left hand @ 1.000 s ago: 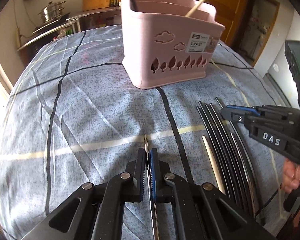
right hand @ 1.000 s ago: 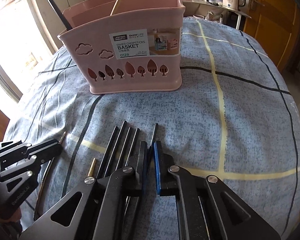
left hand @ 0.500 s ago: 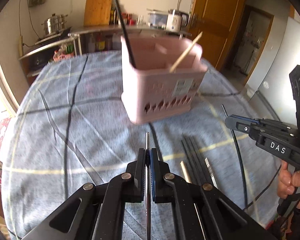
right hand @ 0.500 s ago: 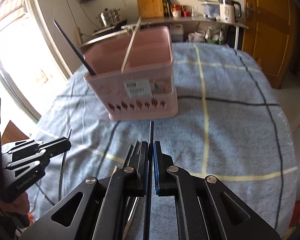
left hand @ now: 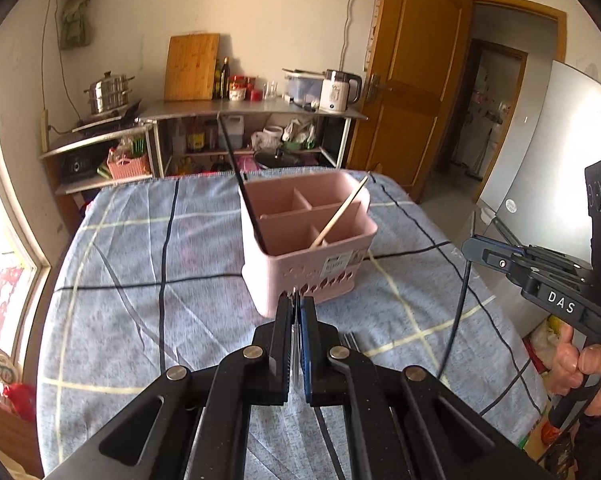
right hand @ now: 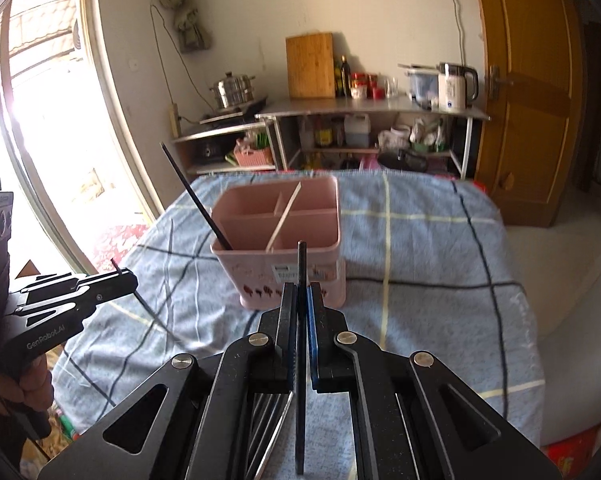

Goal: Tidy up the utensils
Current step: 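Carry both held chopsticks over the pink basket with both grippers, then drop the chopsticks into the pink basket by opening both grippers, then move both grippers back to the chopstick row, right reaching a metal chopstick, then grasp a thin metal chopstick with the right gripper while the left grasps a pale wooden chopstick, then lift and carry both held chopsticks over the pink basket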

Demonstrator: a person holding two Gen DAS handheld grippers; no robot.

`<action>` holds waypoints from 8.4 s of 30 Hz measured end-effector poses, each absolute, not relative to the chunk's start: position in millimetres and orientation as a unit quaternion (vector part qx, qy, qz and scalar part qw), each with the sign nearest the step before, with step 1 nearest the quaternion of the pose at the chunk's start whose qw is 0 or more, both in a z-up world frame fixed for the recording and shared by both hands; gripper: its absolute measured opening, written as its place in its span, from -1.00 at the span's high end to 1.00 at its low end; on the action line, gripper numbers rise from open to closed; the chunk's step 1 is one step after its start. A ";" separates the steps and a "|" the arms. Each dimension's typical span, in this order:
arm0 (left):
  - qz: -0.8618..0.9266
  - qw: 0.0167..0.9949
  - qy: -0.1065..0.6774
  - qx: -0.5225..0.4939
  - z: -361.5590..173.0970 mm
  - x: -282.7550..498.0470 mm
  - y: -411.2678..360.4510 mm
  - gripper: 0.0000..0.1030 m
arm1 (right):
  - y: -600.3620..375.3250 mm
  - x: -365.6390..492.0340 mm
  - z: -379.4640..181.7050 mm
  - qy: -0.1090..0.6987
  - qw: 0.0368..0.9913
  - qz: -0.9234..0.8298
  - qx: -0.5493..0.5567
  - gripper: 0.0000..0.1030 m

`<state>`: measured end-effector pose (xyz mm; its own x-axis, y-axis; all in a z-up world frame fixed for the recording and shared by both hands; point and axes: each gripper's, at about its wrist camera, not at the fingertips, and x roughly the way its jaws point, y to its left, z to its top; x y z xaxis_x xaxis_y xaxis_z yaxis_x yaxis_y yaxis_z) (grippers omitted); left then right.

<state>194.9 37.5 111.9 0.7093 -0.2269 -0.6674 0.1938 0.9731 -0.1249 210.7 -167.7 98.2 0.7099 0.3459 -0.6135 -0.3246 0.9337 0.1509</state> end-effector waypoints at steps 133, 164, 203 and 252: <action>-0.110 0.912 0.387 -0.081 5.8 118.3 38.1 0.80 | -162.8 165.9 -37.8 0.454 0.873 0.169 0.059 0.58; -0.135 0.876 0.456 -0.085 -34.4 181.2 -13.1 0.80 | -163.0 177.6 -58.4 0.485 0.859 0.160 0.025 0.88; -0.111 0.857 0.503 -0.017 -44.1 191.1 -4.8 0.66 | -176.2 195.8 -58.0 0.503 0.854 0.134 0.008 0.89; -0.146 0.924 0.354 -0.018 132.7 199.2 17.1 0.93 | -185.9 191.9 99.6 0.324 0.930 0.173 0.013 0.93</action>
